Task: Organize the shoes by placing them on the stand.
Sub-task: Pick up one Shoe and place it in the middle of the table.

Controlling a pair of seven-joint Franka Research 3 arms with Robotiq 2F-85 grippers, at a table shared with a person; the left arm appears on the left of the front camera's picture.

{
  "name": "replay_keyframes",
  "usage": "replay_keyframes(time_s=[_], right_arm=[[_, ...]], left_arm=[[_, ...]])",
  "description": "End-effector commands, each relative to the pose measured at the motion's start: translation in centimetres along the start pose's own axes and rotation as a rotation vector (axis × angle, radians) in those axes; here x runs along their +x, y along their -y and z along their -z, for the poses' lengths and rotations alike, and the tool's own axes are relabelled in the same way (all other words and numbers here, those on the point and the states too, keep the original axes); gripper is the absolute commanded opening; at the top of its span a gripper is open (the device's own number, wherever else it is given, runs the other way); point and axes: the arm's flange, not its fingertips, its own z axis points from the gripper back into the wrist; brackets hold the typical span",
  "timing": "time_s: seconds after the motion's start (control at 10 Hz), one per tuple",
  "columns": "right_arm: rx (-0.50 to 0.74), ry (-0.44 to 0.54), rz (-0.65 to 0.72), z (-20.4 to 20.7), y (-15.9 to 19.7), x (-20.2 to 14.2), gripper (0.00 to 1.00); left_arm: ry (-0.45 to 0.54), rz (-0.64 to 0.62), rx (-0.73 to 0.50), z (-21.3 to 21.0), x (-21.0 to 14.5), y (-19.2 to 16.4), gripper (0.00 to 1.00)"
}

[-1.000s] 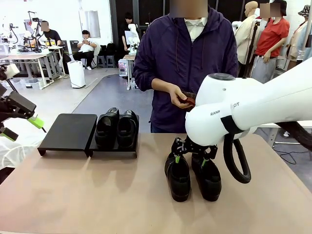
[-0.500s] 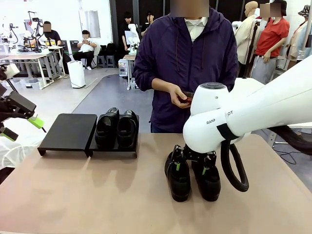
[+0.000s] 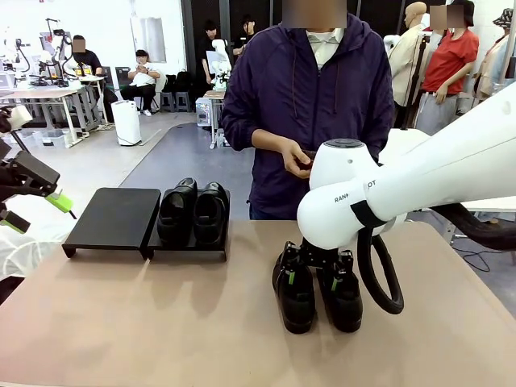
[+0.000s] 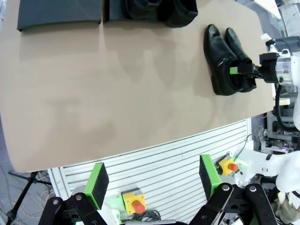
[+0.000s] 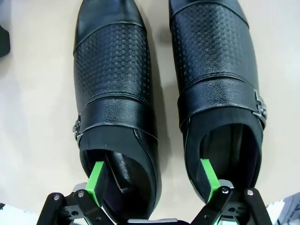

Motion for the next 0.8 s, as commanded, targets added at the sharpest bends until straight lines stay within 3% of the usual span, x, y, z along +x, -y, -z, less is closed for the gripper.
replay_keyframes(time_s=[0.0,0.7], right_arm=[[-0.052,0.028,-0.007,-1.0,-0.8,0.2,1.00],[-0.075,0.002,-0.074,-0.3,-2.9,0.6,1.00]], left_arm=[[-0.003,0.011,-0.020,-0.1,0.0,0.0,1.00],[-0.003,0.011,-0.020,-0.1,0.0,0.0,1.00]])
